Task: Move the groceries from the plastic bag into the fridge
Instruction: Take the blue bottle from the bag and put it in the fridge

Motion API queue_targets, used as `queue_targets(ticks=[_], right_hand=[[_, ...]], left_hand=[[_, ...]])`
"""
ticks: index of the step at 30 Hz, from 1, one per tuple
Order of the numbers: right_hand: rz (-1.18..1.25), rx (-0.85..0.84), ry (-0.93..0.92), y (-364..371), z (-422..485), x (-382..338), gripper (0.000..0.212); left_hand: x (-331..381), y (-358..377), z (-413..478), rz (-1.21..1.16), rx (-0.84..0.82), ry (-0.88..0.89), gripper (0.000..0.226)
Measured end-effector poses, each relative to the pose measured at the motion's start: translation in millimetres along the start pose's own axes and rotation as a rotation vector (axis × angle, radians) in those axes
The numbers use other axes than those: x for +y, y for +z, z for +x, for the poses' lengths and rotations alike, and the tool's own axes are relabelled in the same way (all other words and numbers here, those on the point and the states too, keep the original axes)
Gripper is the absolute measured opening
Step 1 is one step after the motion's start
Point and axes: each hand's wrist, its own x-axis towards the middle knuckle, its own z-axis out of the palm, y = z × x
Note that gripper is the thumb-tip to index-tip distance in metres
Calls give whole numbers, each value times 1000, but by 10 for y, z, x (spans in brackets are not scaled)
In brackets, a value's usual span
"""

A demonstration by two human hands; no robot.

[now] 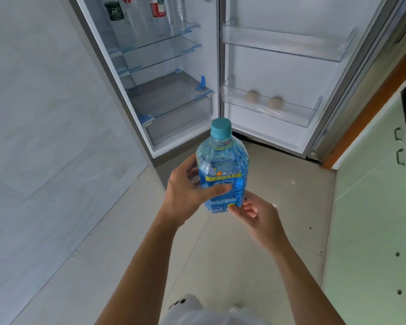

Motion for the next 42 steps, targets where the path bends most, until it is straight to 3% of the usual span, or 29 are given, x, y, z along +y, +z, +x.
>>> queue_targets(ticks=[9, 19, 23, 29, 38, 42], right_hand=[[-1, -80, -33, 29, 716, 76, 43], [-85, -51, -79, 235, 1879, -50, 35], [-104, -55, -72, 429, 2526, -167, 21], [-65, -52, -59, 689, 3186, -170, 39], [-67, -83, -36, 782, 3846, -103, 42], [-63, -102, -43, 756, 4212, -71, 30]], left_hand=[[-150, -120, 588, 24, 85, -39, 62], [-362, -585, 1683, -34, 88, -40, 61], [-428, -914, 2276, -4, 92, -23, 61], [-609, -1280, 2897, -1, 110, -26, 57], [-782, -1447, 3514, 10, 119, -45, 60], [-800, -1464, 3810, 36, 150, -43, 62]])
